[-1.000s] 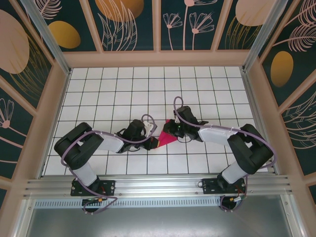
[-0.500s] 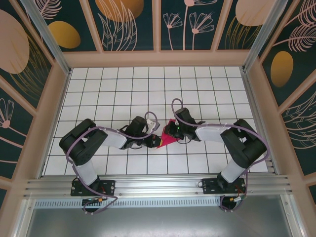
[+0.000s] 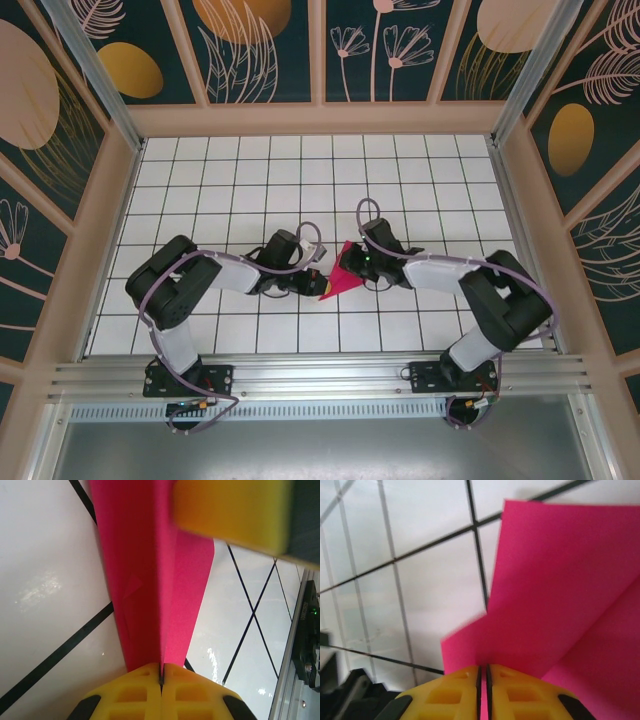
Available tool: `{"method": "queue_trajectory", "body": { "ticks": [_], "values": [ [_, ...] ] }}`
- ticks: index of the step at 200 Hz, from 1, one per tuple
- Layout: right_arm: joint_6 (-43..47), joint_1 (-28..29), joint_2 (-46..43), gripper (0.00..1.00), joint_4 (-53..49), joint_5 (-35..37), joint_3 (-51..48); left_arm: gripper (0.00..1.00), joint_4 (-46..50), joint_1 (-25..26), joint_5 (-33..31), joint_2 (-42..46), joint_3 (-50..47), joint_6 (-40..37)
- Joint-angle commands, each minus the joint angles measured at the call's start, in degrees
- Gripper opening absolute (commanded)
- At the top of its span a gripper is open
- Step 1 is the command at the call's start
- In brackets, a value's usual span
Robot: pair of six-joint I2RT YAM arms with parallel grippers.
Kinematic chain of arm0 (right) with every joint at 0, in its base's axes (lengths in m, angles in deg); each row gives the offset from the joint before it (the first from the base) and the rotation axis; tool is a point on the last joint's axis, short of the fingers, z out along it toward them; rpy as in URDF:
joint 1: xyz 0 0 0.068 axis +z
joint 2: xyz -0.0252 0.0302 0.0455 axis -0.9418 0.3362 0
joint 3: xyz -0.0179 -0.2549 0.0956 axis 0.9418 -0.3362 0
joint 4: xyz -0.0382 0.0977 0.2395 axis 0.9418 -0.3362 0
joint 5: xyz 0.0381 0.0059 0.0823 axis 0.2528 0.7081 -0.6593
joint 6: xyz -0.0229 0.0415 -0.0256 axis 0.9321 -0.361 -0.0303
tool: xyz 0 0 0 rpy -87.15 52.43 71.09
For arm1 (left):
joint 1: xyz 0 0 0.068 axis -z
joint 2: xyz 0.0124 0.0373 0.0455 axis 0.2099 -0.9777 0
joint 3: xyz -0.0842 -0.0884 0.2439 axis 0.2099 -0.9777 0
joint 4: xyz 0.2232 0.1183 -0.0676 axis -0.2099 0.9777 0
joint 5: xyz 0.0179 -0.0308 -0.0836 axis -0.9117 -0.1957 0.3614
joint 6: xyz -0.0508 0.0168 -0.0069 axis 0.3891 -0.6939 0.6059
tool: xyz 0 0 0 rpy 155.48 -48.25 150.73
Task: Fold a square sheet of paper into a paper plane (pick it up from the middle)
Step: Fourth fold the wing at the center of the table.
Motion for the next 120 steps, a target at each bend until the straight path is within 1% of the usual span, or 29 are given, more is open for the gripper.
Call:
{"method": "queue_trajectory", "body": {
  "ticks": [1, 12, 27, 48, 88, 110, 120],
  "values": [
    [-0.8, -1.3, -4.7, 0.16, -1.7, 1.6, -1.3, 0.0, 4.0, 1.6, 0.1, -4.8, 0.8, -2.2],
    [-1.1, -1.3, -5.2, 0.16, -2.3, 1.5, -1.6, 0.0, 4.9, 1.6, 0.3, -5.4, 1.6, -2.7],
    [-1.5, -1.2, -5.3, 0.16, -0.3, -0.1, -3.0, 0.0, 6.1, 1.6, 0.4, -6.1, 2.4, -3.2],
    [-2.1, -1.3, -4.7, 0.16, 0.2, -0.2, -3.9, 0.0, 7.7, 1.6, 1.0, -6.9, 3.6, -4.0],
    [-1.8, -1.1, -2.9, 0.16, 1.8, -1.7, -3.3, 0.0, 11.9, 1.6, 2.8, -8.7, 6.0, -5.0],
    [-1.8, -1.1, -2.2, 0.16, 4.7, -4.6, -3.3, 0.0, 13.2, 1.6, 2.7, -9.2, 6.6, -5.3],
    [-1.8, -1.1, -1.4, 0.16, 3.4, -3.7, -2.7, 0.0, 13.0, 1.6, 3.0, -9.2, 6.5, -5.2]
  ]
}}
